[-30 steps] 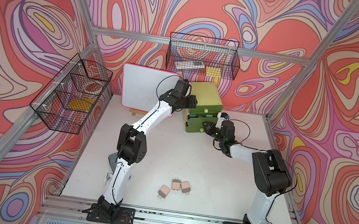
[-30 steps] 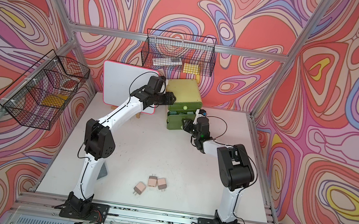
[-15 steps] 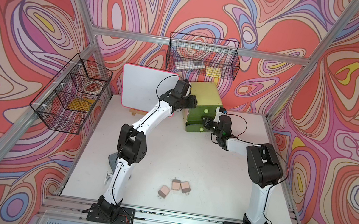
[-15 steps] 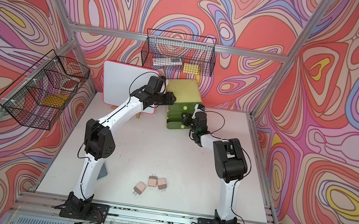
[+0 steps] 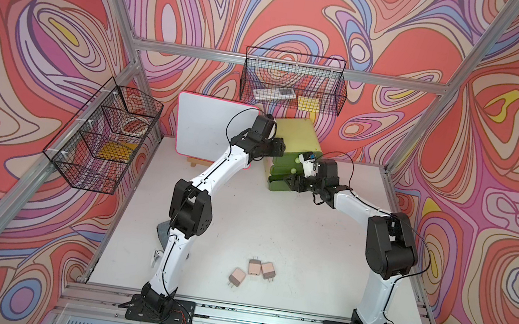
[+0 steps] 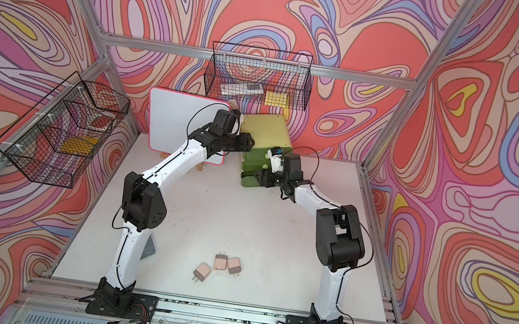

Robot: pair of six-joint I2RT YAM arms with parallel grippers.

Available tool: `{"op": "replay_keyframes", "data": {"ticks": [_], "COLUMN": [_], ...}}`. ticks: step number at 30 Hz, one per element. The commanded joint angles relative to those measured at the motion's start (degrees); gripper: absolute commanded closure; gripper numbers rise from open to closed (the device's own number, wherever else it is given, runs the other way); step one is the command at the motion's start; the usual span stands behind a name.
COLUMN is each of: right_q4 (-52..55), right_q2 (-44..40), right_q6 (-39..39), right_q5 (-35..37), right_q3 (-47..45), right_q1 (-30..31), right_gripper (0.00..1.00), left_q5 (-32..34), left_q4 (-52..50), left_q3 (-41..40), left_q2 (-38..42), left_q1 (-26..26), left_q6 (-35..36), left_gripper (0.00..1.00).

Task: Place the plugs into the drawer by color
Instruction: Close the drawer in the storage box, then open the drawer in the storage box.

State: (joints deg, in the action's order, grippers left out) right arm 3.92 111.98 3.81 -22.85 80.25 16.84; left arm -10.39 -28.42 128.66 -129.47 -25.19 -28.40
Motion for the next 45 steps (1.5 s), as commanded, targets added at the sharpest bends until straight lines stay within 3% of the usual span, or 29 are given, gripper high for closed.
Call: {"op": "replay_keyframes", "data": {"ticks": [1, 7, 13, 25, 45], "right_q4": [12.8, 15.1, 22.9, 26.9, 21.7], "right_q2": [-3.4, -6.3, -3.4, 6.8, 13.3], "right_q6": [25.3, 49.4, 60.3, 69.7, 73.0], "right_q5": [-1.2, 2.3, 2.5, 7.6, 9.0], "right_q3": [-2.2, -5.0, 2.1, 13.4, 16.4], "right_q1": [-0.4, -0.6, -1.1, -1.3, -0.1], "right_gripper": [0.24, 0.14, 0.07, 0.07, 0.03], "left_q5": [0.1, 1.1, 1.1, 0.2, 0.0], "left_q4": [-5.4, -6.0, -6.1, -5.2, -5.5], "left_q3": [0.5, 0.5, 0.4, 0.5, 0.6], "left_q2": [0.6, 0.7, 0.3, -0.3, -0.8], "left_q1": [-0.2, -0.2, -0.2, 0.4, 0.7], "left_q6": [1.7, 2.5, 2.4, 1.9, 1.8], "left_gripper": [0.41, 0.41, 0.41, 0.41, 0.41]}}
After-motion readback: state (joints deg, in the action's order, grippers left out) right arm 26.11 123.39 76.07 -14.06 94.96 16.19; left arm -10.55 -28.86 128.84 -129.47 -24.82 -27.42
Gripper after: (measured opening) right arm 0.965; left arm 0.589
